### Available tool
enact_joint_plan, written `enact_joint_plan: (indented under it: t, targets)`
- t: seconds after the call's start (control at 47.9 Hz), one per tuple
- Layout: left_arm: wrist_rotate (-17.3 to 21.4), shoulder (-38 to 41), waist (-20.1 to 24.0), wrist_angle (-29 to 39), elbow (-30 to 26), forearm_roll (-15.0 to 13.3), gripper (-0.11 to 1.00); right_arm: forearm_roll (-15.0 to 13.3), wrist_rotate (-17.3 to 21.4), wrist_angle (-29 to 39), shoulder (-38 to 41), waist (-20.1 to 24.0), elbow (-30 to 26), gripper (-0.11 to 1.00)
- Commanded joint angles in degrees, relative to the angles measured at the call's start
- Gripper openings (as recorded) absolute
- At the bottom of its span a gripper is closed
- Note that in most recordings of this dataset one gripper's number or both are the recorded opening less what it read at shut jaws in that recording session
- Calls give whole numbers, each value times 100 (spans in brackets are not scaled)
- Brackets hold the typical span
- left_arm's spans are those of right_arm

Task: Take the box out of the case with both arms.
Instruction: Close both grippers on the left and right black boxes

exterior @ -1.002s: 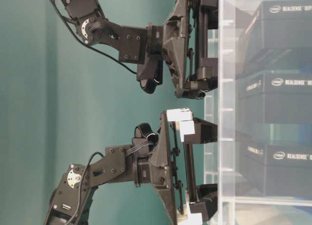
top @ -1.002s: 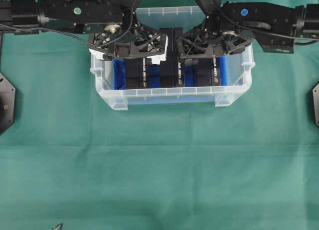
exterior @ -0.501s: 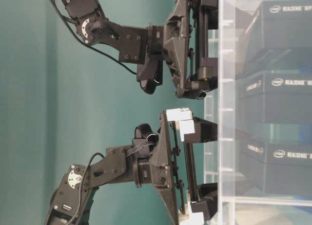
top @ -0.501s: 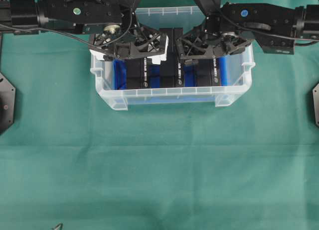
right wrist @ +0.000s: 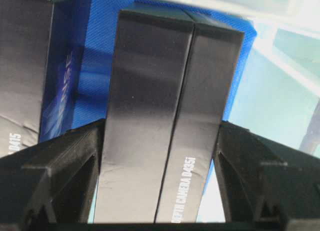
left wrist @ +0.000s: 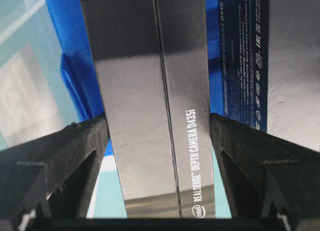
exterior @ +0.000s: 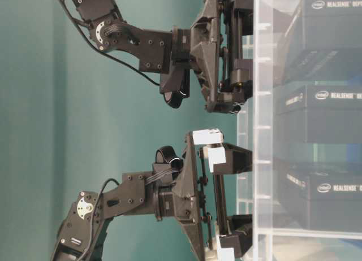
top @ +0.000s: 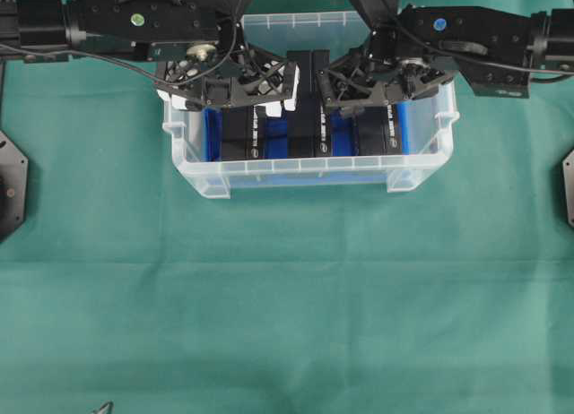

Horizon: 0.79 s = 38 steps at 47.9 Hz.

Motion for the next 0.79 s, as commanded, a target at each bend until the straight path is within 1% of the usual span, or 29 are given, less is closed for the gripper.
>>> enact_joint_plan:
  t: [0.0,0.271,0.48,0.585,0.647,0.773]
  targets:
    - [18,-158,0,88,-26,18,64,-9,9,-26,-35,-18,-26,67]
    - [0,-158,9,88,-62,18,64,-9,9,-26,-35,-18,-44,67]
    - [0,-158,18,211,-202,18,64,-9,9,0,-70,-44,-132,67]
    - [9,-167,18,343,-299,18,64,-9,79,18,-105,-53,-237,67]
    - [18,-167,18,422,-360,26,64,-26,123,70,-132,-62,-290,67]
    - [35,-176,18,589,-519,18,64,-88,167,387,-185,-62,-448,67]
